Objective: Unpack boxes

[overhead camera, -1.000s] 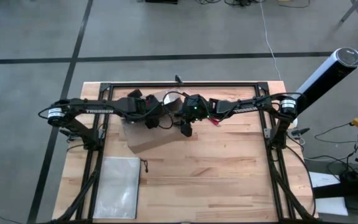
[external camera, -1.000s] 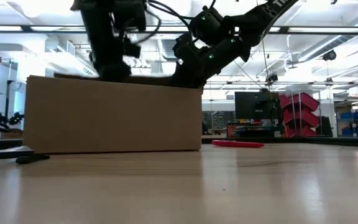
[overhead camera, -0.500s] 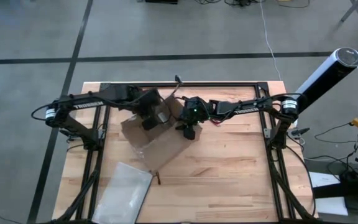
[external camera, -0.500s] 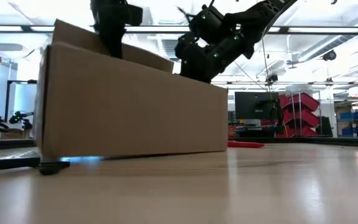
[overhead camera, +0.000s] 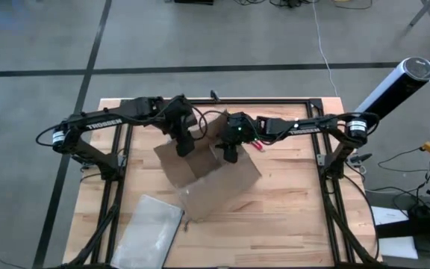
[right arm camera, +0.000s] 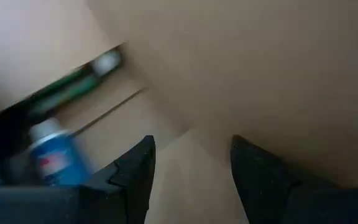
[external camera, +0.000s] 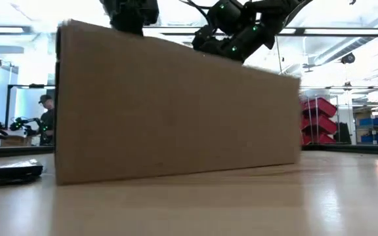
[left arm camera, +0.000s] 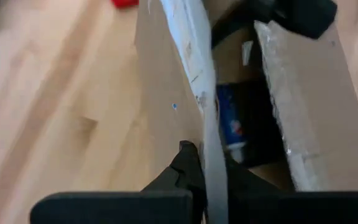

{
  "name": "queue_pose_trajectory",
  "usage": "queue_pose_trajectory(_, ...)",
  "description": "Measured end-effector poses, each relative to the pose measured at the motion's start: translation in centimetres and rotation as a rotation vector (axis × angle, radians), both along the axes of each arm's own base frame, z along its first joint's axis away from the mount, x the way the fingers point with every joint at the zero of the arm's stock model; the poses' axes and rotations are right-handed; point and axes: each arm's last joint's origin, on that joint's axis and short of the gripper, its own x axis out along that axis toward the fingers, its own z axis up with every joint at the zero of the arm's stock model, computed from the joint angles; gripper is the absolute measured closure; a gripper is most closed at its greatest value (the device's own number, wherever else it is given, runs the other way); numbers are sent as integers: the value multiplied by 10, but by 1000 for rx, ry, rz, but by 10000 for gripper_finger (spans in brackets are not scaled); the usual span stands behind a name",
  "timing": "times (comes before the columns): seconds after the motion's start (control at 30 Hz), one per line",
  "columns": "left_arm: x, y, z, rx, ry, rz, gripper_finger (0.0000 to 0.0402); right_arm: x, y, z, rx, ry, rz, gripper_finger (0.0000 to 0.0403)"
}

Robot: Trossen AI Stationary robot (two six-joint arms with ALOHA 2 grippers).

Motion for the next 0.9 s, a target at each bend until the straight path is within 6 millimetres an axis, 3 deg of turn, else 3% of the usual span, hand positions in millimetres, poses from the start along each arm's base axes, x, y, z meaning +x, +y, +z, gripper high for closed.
queue_pose_trajectory(0.43, -2, 18, -46, -113, -41, 22, 401, -1, -2, 6, -41, -23, -18, 220)
queue_pose_trajectory(0.9, -12, 26, -63, -115, -53, 34, 401, 4, -4, 14, -103, -115, -16, 220)
